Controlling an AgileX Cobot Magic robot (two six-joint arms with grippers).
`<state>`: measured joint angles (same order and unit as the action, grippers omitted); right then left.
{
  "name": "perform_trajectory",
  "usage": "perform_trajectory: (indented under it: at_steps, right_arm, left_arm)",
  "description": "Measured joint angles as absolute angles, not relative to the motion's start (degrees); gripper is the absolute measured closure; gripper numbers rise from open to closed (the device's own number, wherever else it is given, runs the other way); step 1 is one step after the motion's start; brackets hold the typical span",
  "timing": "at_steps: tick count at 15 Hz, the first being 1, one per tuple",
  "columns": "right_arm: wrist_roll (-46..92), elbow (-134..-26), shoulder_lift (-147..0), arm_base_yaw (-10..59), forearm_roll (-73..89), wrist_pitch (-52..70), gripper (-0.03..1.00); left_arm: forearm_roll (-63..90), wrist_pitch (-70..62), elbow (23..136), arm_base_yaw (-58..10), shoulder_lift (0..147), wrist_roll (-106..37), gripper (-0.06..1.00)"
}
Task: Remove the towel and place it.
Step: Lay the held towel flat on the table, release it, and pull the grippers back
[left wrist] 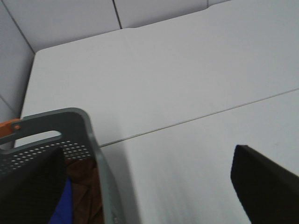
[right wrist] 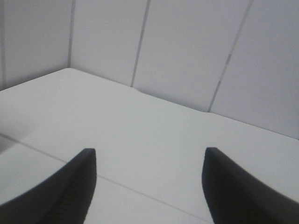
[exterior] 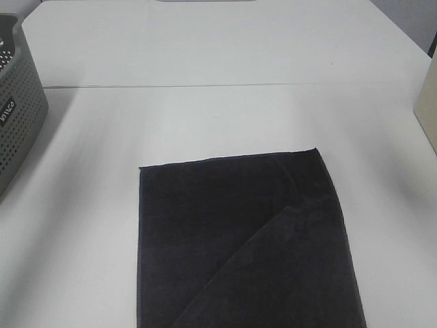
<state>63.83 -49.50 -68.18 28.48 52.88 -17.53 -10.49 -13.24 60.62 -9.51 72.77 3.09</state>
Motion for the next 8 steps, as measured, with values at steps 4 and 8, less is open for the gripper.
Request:
perform_trajectory:
  at_steps: [4, 8]
  right_arm:
    - [105.4, -61.2, -72.1, 18.5, 95.9, -16.3, 0.34]
    - [117.8, -66.8, -76.0, 18.4, 99.4, -28.6, 0.35]
  left_arm:
    - [-28.8, -35.6, 76.5, -6.1, 82.4, 17.2, 0.05]
    - [-15.6, -40.9, 83.4, -6.0, 89.4, 7.5, 0.05]
